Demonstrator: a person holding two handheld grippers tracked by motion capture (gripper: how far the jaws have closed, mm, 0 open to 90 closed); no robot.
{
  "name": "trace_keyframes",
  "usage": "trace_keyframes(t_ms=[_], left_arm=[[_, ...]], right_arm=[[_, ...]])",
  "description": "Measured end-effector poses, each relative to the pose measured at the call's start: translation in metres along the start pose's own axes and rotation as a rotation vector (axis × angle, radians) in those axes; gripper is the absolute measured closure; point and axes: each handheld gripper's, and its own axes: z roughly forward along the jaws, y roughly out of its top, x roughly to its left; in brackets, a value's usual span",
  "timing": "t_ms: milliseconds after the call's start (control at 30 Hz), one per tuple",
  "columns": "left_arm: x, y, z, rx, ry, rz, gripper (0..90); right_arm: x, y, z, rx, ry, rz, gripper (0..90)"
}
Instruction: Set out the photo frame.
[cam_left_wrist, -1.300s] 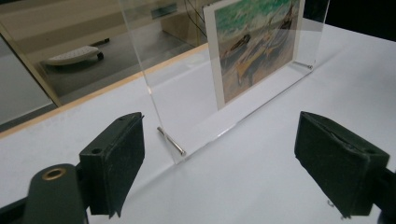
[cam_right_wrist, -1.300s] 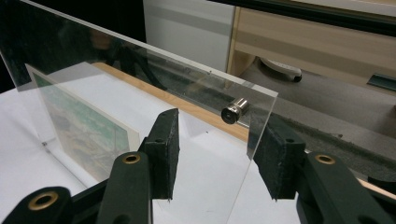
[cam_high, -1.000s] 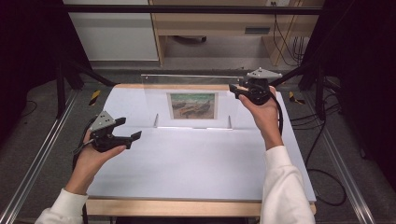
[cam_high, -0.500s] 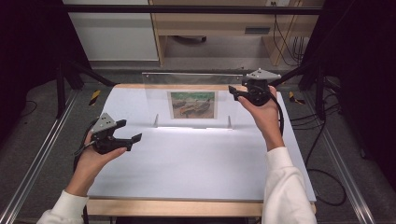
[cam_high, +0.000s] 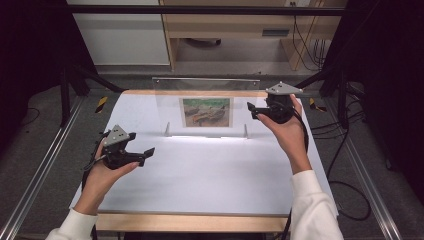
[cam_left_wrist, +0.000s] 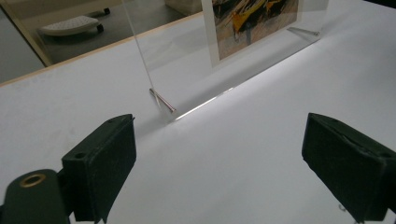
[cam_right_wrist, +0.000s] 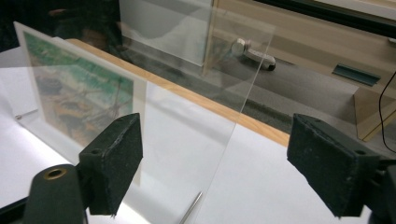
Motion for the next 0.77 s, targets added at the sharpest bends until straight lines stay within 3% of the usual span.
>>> trace_keyframes(t_ms=[200,333,500,767], left_arm=[[-0.006,-0.011,-0.001,0.021,0.031,0.004,7.8],[-0.007,-0.022,-0.003,0.013,0.047,-0.008,7.0],[-0.004,-0.04,-0.002,-0.008,0.076,-0.027,6.0],[-0.001,-0.062,0.003,-0.021,0.099,-0.072,6.0]], right_arm=[[0.013,-0.023,-0.022,0.026,-0.017,-0.009,14.1],[0.023,-0.045,-0.033,0.054,-0.008,0.013,11.4],[0.038,-0.08,-0.044,0.075,-0.006,0.015,10.0],[0.055,-0.138,-0.052,0.111,-0.012,0.07,8.9]])
